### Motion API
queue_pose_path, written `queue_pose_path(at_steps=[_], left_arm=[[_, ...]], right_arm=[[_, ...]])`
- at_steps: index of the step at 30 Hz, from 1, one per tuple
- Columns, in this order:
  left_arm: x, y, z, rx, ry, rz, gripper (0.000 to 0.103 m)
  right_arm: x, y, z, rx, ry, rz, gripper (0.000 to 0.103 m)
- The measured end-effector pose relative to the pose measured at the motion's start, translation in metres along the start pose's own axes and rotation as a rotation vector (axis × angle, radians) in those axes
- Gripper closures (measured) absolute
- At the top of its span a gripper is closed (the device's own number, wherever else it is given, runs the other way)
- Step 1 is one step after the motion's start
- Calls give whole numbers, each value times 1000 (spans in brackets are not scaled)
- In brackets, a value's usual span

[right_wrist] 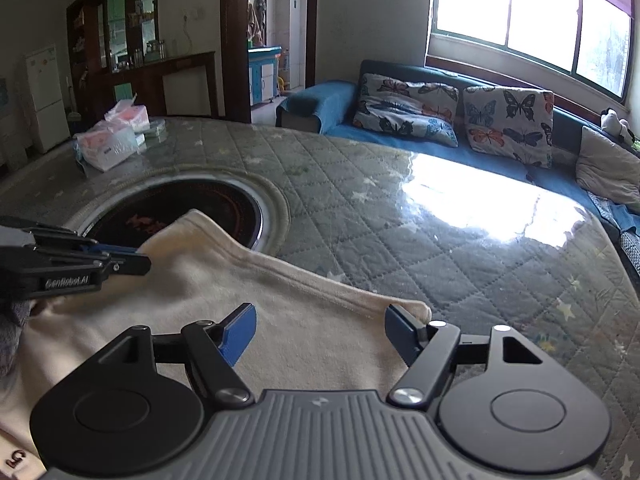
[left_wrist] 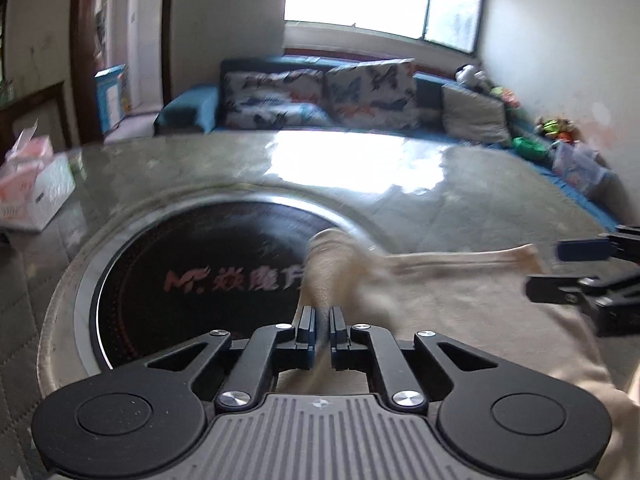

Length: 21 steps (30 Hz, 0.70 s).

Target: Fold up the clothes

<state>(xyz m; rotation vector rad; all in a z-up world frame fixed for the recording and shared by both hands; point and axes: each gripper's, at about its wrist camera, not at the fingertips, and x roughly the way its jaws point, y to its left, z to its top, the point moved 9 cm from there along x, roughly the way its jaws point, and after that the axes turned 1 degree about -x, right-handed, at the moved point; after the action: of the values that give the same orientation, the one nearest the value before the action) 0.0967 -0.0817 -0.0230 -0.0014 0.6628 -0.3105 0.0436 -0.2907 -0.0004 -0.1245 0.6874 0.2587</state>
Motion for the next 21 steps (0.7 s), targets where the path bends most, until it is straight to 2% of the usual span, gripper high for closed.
queue_pose_path(at_steps=[5, 9, 15, 17, 18, 19, 21], left_arm=[[-20, -44, -10, 124, -34, -114, 97], [-21, -66, -27, 186, 6, -184, 95], [-30, -68, -29, 207, 0, -205, 93], [-35, -60, -22, 185, -25, -191, 87], [-36, -55, -18, 168, -36, -179, 77], [-37, -49, -13, 142, -46, -164, 63], [-37, -35, -4, 89, -56, -134, 57]], right_arm=[[0, 10, 7, -4, -11, 25, 30], [0, 20, 12, -9, -17, 48, 30], [14, 23, 3, -9, 16, 57, 30], [21, 23, -1, -2, 31, 61, 30], [24, 23, -4, -2, 42, 59, 30], [28, 22, -7, -1, 52, 57, 30], [32, 23, -11, -4, 65, 53, 30]])
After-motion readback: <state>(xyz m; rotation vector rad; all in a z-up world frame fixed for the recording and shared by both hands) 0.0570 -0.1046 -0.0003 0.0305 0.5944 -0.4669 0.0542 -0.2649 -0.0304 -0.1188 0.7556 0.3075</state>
